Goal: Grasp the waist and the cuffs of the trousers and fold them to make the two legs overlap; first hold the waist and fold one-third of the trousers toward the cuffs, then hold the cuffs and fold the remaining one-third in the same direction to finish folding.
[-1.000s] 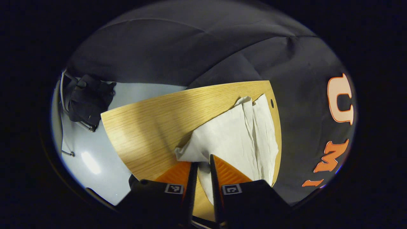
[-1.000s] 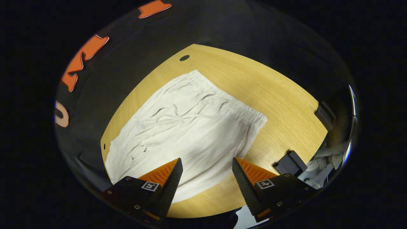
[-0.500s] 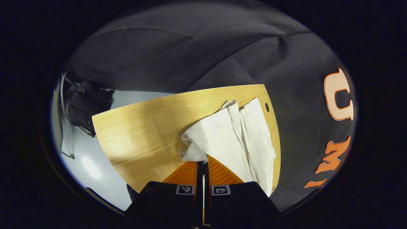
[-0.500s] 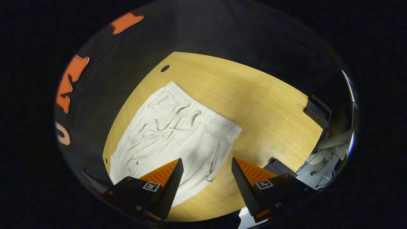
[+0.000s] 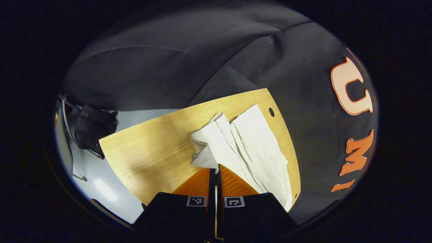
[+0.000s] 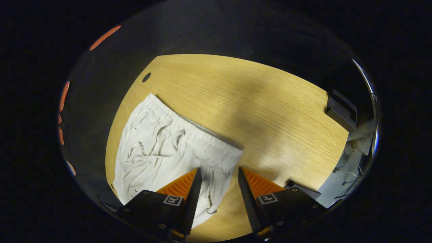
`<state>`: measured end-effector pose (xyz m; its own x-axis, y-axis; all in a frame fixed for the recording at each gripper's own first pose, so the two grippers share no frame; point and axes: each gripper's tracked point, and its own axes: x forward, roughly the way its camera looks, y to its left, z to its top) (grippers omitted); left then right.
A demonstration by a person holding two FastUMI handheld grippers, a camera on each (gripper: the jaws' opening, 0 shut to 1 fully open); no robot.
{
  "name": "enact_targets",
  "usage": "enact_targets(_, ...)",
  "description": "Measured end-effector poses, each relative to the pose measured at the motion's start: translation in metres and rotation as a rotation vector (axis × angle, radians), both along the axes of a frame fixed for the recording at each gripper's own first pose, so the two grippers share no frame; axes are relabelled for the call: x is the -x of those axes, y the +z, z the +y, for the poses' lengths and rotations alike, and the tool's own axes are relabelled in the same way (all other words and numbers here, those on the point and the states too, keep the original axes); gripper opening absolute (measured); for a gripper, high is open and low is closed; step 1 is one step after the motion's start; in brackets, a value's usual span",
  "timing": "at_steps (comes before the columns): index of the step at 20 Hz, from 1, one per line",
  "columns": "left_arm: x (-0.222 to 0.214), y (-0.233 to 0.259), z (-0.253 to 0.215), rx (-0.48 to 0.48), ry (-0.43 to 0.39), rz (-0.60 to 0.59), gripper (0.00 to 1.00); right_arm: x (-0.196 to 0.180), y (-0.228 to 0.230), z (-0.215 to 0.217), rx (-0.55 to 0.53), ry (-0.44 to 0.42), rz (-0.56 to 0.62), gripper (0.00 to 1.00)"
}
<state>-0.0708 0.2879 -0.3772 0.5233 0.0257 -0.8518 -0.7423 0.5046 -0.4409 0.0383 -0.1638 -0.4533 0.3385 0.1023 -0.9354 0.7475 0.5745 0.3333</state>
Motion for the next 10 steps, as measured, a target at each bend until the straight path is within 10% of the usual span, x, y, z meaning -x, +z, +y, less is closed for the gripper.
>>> enact_targets(5, -0.014, 0.011, -0.004, -0.069, -0.126, 0.017, 0.06, -0.003, -0.007, 0.002, -0.040, -0.034, -0.023, 0.10)
enact_targets(10, -0.027, 0.032, -0.006, -0.043, -0.112, -0.017, 0.06, -0.008, 0.012, -0.005, -0.069, -0.061, -0.077, 0.04)
